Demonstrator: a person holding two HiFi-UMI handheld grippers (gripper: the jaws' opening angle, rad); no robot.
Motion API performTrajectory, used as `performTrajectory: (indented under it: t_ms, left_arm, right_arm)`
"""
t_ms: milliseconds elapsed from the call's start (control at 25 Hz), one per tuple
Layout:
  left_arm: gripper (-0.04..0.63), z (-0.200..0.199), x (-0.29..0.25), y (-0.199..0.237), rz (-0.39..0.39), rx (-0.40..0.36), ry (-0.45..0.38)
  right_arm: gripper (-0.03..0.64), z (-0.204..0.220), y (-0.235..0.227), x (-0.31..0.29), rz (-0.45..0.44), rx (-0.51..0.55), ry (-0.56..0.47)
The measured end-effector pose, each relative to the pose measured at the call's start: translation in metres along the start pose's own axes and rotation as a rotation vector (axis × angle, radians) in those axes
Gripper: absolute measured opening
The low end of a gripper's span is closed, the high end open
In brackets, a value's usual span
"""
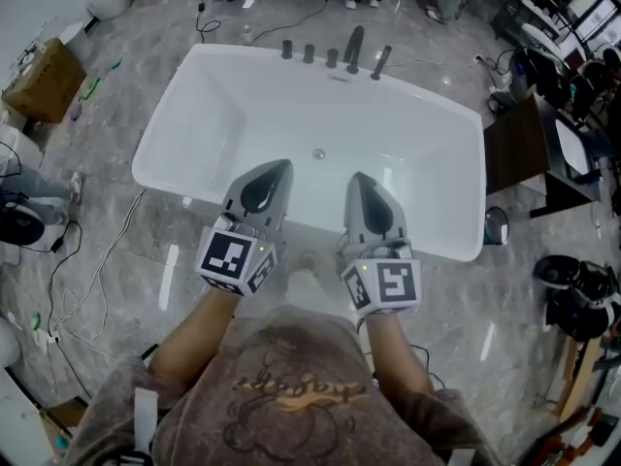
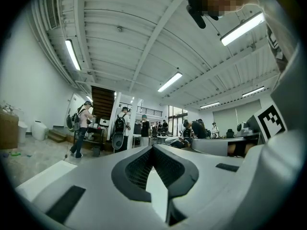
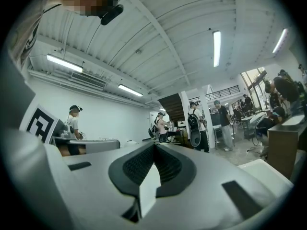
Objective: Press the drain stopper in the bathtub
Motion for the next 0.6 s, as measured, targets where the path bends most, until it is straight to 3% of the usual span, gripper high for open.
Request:
performTrajectory:
  t_ms: [320, 600]
  left_arm:
    - [0.006, -0.004, -0.086, 0.013, -0.048, -0.004, -0.013]
    - [0.006, 0.007, -0.119, 0.045, -0.086, -0.002, -0.003]
  right_arm:
    - [0.003, -0.026, -0.058, -0.061, -0.036, 0.012, 0.013]
    - [0.003, -0.024, -0.07, -0.11, -0.062, 0.01, 0.039]
Point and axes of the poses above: the fingertips, and each gripper's own axes: x backward along the fingers, y to its left, z out of its underside, the point moved 10 cm from there along x, backward along the fingers, and after that the axes turned 15 degrees about -x, right-handed, at the moved point
